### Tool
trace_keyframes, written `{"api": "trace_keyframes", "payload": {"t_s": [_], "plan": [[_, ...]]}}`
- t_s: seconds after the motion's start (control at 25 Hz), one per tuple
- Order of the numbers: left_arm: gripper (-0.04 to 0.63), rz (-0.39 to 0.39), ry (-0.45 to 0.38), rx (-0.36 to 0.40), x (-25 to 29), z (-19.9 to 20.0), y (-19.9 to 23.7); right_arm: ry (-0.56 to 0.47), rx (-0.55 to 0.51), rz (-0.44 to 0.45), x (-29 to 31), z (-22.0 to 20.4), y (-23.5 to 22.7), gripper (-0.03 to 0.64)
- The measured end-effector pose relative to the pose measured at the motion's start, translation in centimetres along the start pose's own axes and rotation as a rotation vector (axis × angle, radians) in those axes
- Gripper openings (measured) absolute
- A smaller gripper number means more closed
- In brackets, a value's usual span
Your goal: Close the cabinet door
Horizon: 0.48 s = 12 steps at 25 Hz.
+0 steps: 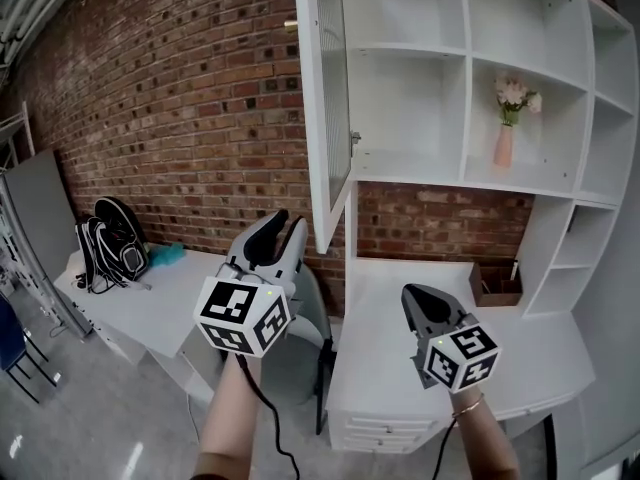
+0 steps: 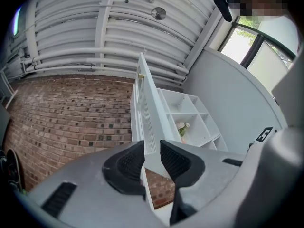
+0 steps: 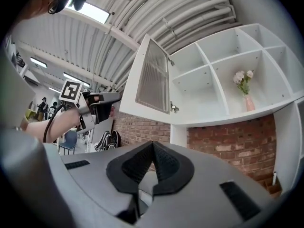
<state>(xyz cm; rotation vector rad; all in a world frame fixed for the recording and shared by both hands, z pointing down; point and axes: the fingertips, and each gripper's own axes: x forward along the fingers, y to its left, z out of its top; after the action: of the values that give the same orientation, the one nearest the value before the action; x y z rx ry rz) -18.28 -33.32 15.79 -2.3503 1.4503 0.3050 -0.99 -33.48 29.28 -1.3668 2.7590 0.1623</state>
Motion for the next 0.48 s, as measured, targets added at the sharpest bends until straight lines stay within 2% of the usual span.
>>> {"api": "trace_keyframes", "payload": {"t_s": [0.48], "plan": [[0.111, -0.013, -0.121, 0.037, 3.8, 9.6, -0.5, -0.127, -0.156, 0.068, 1.5, 9.9, 0.6, 0.000]]}}
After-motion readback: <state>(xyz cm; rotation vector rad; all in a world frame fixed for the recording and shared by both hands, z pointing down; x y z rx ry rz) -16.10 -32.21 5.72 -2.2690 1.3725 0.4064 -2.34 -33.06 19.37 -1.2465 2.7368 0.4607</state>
